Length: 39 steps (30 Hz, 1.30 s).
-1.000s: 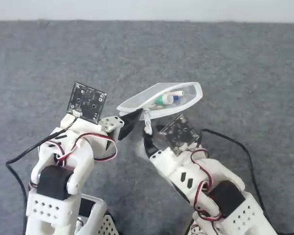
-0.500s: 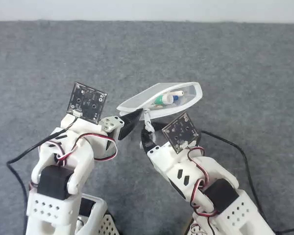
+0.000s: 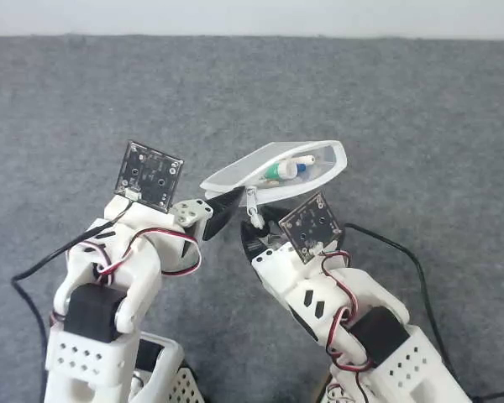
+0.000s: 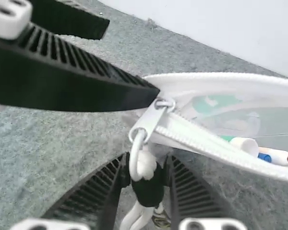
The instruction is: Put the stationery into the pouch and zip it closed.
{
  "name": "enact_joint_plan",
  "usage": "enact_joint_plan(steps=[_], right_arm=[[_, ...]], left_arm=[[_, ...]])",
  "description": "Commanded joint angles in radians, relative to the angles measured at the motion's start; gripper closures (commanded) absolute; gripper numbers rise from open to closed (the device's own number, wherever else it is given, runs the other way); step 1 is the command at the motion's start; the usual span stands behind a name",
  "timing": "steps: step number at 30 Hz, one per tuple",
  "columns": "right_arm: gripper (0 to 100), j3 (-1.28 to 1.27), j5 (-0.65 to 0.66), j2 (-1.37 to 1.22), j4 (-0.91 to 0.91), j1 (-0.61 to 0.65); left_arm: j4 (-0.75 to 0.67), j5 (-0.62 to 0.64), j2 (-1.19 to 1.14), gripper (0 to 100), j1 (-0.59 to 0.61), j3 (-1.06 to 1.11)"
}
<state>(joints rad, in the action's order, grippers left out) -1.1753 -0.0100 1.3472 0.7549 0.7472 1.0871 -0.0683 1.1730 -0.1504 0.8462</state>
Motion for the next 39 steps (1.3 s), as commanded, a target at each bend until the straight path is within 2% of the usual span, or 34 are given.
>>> enact_joint_plan(steps=[1,7,20,28,33,39], right_arm=[[98.3,0.014,-0.005,0.016,-0.022,-0.012],[99.3,0.011,0.075,0.064,-0.015,-0.012],[99.3,-0.086,0.146,0.47,0.11,-0.093],[99.3,-0.084,0.147,0.456,0.111,-0.097],[99.3,-0.083,0.141,0.456,0.104,-0.156],[99.3,-0.086,0.141,0.456,0.084,-0.163]], left_arm=[[-0.002,0.011,0.011,70,0.009,0.002],[0.0,0.006,0.011,70,0.009,0.002],[0.063,-0.029,0.012,69,0.005,-0.019],[0.226,-0.117,0.012,69,0.002,-0.139],[0.276,-0.137,0.012,66,-0.006,-0.145],[0.342,-0.141,0.012,66,-0.12,-0.183]])
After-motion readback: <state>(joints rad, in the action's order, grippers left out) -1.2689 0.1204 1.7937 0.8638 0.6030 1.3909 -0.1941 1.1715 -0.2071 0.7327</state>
